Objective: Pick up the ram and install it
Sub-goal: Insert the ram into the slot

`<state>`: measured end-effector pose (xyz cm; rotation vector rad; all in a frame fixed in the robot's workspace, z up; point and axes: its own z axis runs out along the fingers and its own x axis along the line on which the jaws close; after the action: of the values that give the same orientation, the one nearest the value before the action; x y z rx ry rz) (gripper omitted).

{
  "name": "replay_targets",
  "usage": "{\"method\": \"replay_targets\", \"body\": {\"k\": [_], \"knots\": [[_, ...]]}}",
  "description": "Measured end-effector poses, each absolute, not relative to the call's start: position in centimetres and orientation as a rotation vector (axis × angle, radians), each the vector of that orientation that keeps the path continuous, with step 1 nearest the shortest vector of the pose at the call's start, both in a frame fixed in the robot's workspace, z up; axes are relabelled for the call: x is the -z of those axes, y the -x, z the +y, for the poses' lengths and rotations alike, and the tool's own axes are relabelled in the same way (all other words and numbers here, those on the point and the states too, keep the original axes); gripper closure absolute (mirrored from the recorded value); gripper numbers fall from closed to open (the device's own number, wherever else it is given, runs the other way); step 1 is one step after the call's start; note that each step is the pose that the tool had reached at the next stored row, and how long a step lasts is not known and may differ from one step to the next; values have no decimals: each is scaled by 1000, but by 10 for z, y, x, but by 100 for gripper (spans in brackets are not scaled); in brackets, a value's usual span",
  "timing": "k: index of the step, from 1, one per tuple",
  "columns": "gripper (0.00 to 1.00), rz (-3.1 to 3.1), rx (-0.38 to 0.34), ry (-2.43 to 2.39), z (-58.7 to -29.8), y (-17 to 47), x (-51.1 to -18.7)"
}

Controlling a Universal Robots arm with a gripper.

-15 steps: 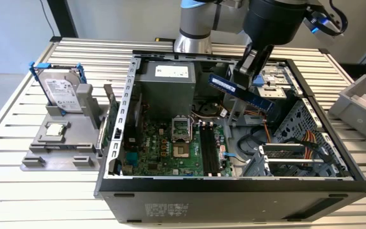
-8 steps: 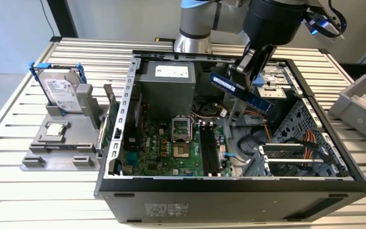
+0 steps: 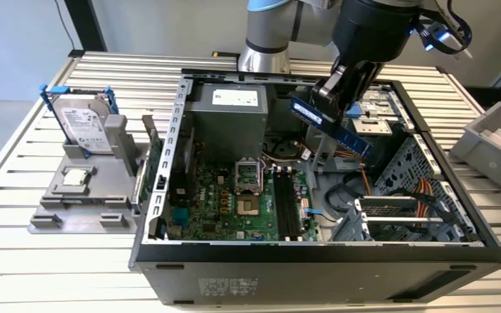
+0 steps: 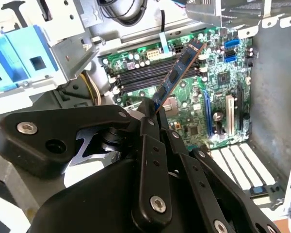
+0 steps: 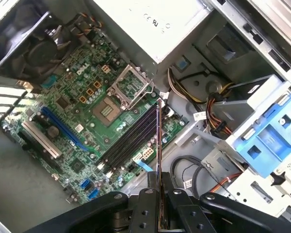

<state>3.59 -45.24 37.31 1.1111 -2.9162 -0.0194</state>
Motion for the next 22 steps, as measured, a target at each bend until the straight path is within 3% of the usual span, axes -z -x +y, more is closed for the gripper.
{"method": "replay_targets", "body": {"k": [22], "knots": [[100, -3044, 24, -697, -452, -36, -372]]}}
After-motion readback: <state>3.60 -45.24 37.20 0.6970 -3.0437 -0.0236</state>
